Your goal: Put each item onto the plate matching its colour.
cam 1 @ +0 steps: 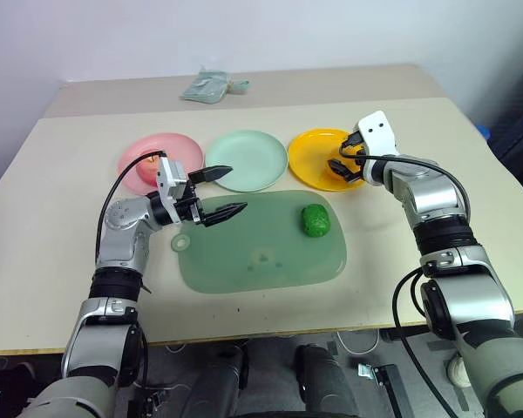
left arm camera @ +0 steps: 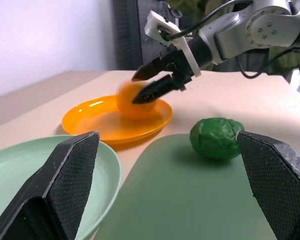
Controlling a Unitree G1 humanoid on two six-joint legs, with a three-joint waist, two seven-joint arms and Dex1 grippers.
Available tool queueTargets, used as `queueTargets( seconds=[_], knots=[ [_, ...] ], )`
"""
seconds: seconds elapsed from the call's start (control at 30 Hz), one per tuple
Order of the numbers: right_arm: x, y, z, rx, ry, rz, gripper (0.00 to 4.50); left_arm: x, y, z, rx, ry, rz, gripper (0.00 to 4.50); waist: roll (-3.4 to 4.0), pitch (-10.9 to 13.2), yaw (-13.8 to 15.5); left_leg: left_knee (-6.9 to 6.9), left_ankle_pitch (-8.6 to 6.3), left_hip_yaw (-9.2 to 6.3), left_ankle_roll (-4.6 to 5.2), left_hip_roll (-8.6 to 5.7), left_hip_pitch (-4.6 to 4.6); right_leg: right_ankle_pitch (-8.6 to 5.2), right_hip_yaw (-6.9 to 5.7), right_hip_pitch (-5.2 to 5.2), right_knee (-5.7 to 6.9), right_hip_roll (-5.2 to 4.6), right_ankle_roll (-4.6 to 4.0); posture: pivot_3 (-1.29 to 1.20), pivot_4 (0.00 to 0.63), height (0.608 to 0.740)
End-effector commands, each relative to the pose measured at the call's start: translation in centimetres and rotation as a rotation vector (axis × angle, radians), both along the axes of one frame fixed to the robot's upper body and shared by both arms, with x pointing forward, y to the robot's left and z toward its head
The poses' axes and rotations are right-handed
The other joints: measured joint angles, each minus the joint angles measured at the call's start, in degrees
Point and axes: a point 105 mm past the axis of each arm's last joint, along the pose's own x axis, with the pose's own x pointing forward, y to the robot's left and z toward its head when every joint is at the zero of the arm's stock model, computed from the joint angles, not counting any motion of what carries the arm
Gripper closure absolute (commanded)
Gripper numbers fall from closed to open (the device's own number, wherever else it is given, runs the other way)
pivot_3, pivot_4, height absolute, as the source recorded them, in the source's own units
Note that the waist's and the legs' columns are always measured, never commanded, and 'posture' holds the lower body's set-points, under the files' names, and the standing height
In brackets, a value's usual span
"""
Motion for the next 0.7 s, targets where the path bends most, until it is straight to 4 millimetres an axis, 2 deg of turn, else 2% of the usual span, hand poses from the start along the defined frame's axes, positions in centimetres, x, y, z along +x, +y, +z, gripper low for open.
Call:
queueTargets(
  seconds=[0.03, 0.07, 0.13, 0.2, 0.33, 0.43, 0.57, 0.7],
  knots=[
    [-0.2, 1.0, 1.9, 0.002, -0.067, 0.065, 0.07, -0.2, 0.4, 0.5, 0.015, -0.028, 0.001, 0.00, 0.00, 0.00, -0.20, 0.00, 0.00, 0.00, 0.00, 0.00, 0.00, 0.00, 0.00, 0.00, 0.00, 0.01, 0.00, 0.00, 0.150, 0.740],
    [-0.2, 1.0, 2.6, 0.009, -0.098, 0.074, 0.07, -0.4, 0.4, 0.5, 0.015, -0.023, -0.012, 0.00, 0.00, 0.00, -0.22, 0.00, 0.00, 0.00, 0.00, 0.00, 0.00, 0.00, 0.00, 0.00, 0.00, 0.01, 0.00, 0.00, 0.150, 0.740],
    [-1.6, 2.5, 4.3, 0.116, -0.136, 0.217, 0.07, -0.9, 0.5, 0.7, 0.003, -0.019, -0.050, 0.00, 0.00, 0.00, -0.19, -0.01, 0.00, -0.01, 0.00, 0.01, 0.00, 0.00, 0.00, 0.00, 0.00, 0.02, 0.01, 0.00, 0.150, 0.740],
    [-3.1, 3.4, 5.0, 0.184, -0.132, 0.328, 0.07, -1.6, 0.6, 0.7, -0.008, 0.011, -0.095, 0.00, 0.00, 0.00, -0.25, -0.01, -0.01, -0.02, 0.01, 0.01, 0.00, 0.01, 0.00, 0.00, -0.01, 0.02, 0.01, 0.00, 0.150, 0.740],
    [-8.6, 4.8, 4.3, 0.148, -0.044, 0.628, 0.07, -3.3, 1.4, 1.1, -0.009, 0.053, -0.197, 0.00, 0.00, 0.00, 0.04, 0.02, -0.03, -0.07, 0.04, 0.01, -0.02, 0.01, -0.02, 0.04, -0.02, 0.02, 0.03, 0.00, 0.150, 0.740],
    [-11.1, 5.0, 3.4, 0.136, 0.037, 0.723, 0.07, -3.7, 2.1, 0.9, 0.053, 0.028, -0.222, 0.00, 0.00, 0.00, 0.15, 0.12, -0.03, -0.06, 0.03, 0.02, -0.01, 0.03, -0.02, 0.10, -0.02, 0.03, 0.06, 0.00, 0.150, 0.740],
    [-12.5, 5.3, 1.3, 0.065, 0.112, 0.747, 0.07, -4.0, 2.7, 0.2, 0.133, 0.052, -0.249, 0.00, 0.00, 0.00, -0.04, 0.17, -0.04, 0.02, 0.02, 0.16, 0.00, 0.03, -0.01, 0.11, -0.05, 0.07, 0.03, 0.00, 0.150, 0.740],
    [-12.2, 5.3, -0.4, 0.015, 0.143, 0.708, 0.07, -3.9, 2.9, 0.0, 0.157, 0.066, -0.257, 0.00, 0.00, 0.00, 0.06, 0.09, -0.04, 0.05, 0.02, 0.23, -0.01, 0.03, 0.00, 0.07, -0.12, 0.12, 0.02, 0.00, 0.150, 0.740]
  ],
)
